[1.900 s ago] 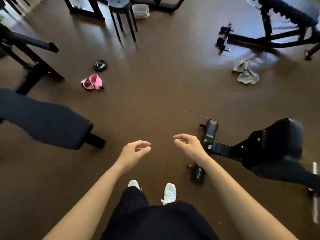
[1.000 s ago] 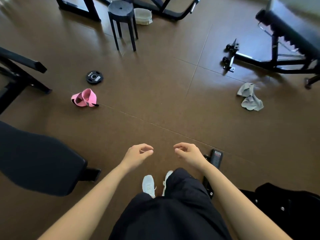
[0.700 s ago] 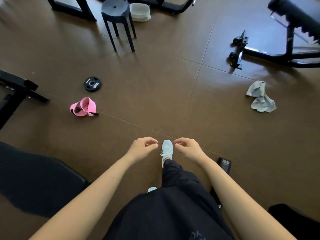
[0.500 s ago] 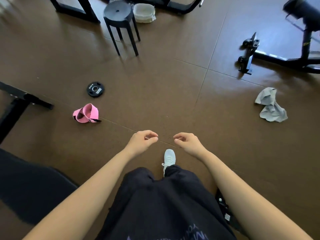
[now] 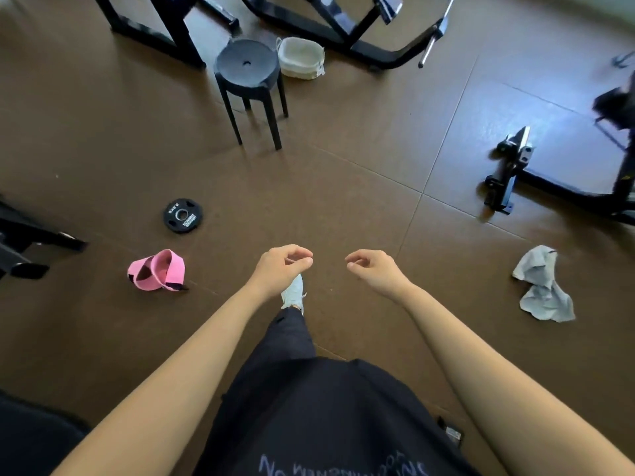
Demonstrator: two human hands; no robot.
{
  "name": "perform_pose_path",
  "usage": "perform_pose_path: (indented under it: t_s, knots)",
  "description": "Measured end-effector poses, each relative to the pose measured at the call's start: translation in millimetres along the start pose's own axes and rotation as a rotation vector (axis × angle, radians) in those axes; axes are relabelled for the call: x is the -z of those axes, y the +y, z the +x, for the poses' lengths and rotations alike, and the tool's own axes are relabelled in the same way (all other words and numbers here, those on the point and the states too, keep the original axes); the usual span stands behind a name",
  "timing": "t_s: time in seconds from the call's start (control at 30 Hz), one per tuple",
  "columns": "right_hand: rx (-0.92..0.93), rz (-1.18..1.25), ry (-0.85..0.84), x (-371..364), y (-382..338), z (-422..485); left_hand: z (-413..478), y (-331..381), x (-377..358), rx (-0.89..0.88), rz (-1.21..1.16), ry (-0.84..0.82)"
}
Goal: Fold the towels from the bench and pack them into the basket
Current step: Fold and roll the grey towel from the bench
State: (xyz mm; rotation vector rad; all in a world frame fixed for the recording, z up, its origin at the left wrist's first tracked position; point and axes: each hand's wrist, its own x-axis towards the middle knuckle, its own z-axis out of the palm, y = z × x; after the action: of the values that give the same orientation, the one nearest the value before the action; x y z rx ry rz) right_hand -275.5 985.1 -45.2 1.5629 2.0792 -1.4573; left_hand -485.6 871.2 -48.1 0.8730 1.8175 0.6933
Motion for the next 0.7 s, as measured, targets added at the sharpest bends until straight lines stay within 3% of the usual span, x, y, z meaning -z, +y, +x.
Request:
perform_pose_path:
  t_s: [0.3, 0.7]
  knots:
    - [0.018, 0.057, 0.035, 92.3, -102.3, 135.6, 165.8, 81.8, 100.0, -0.012, 0.060, -0.056]
    - [-0.008, 0.067, 0.001, 237.9, -152.4, 354.7, 404.4, 196.2, 151.9, 0.061, 0.200, -0.085]
